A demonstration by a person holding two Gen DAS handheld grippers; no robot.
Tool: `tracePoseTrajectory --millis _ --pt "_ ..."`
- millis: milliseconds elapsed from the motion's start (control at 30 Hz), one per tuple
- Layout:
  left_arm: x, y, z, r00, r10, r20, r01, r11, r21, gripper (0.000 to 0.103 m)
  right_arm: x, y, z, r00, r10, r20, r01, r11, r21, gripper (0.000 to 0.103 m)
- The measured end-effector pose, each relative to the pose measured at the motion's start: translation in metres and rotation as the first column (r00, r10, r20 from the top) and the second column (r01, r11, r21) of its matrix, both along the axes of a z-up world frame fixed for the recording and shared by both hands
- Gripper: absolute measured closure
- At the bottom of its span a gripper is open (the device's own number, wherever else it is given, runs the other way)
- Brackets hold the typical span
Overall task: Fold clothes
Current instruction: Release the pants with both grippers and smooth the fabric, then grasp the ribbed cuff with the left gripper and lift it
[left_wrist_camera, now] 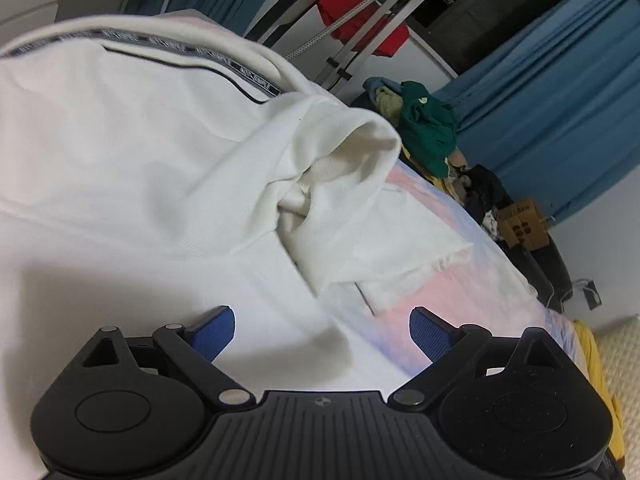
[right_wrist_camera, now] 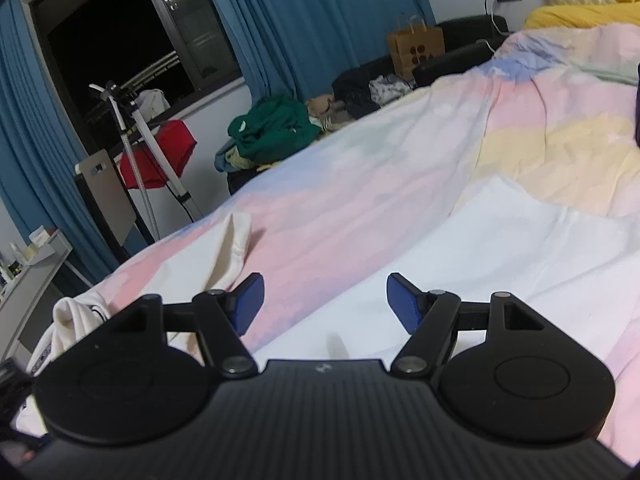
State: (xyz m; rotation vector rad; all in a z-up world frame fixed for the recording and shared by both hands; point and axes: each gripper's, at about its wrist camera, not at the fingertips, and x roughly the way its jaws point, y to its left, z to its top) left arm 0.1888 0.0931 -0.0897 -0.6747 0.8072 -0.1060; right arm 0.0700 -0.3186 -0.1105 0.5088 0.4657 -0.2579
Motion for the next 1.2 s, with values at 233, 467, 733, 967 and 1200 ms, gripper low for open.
tracePoseTrajectory --millis 233,467,733,967,1200 --pt "0.044 -0.007 -0.025 0.998 0.007 0.058 -0.001 0.995 -0.097 0.007 0.016 0.009 -0.016 0.999 0.036 -0.028 -0.035 0.998 0.046 0.033" --pt "0.078 -0.020 -0.039 0.996 -0.024 0.083 0.032 0.996 -0.088 0.007 0.032 0.019 -0.033 0.995 0.052 -0.082 -0.047 0.997 0.063 0.033" --pt "0.101 -0.016 -0.042 0.993 -0.094 0.065 0.100 0.991 -0.091 0.045 0.043 0.036 -0.042 0.991 0.056 -0.124 -0.057 0.998 -0.008 0.033" --pt "0.096 -0.003 -0.023 0.991 -0.106 0.085 0.117 0.985 -0.126 0.079 0.044 0.046 -0.039 0.993 0.077 -0.084 -0.083 0.994 -0.074 0.033" --pt "0.041 0.020 0.008 0.986 -0.083 0.144 0.121 0.953 -0.277 0.081 0.046 0.039 -0.039 0.994 0.097 -0.046 -0.099 0.994 -0.045 0.033"
